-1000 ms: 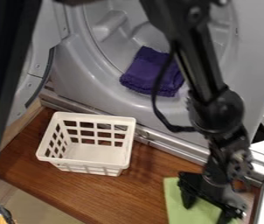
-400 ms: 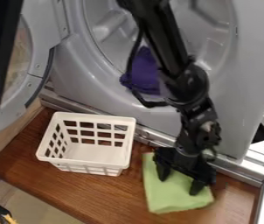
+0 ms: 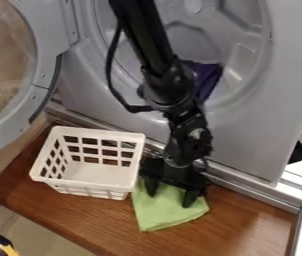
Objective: Move the green towel closer to the basket
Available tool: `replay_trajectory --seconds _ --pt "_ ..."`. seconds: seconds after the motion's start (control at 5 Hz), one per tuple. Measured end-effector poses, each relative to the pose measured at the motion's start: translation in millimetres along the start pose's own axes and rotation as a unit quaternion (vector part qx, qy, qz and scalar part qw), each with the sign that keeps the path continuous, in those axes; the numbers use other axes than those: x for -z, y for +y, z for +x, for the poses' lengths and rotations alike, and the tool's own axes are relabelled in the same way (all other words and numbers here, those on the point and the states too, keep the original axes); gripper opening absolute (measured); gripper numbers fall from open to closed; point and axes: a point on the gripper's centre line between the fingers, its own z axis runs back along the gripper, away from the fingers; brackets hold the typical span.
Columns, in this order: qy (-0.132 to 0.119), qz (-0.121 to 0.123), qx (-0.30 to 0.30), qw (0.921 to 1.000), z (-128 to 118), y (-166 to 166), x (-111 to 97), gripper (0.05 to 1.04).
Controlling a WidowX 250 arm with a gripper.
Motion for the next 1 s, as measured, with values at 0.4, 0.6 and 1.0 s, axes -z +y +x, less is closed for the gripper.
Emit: replay_trajectory --seconds 0.4,0.6,1.0 --pt "0.006 -0.007 -0.008 0.9999 -3.6 0.4 2.1 0.999" --pt "0.003 -0.016 -0.003 0.9999 -4.8 -6.0 -0.8 0.999" --pt "0.001 -0.020 0.003 0.9998 -21.3 -3.3 -19.2 0.997"
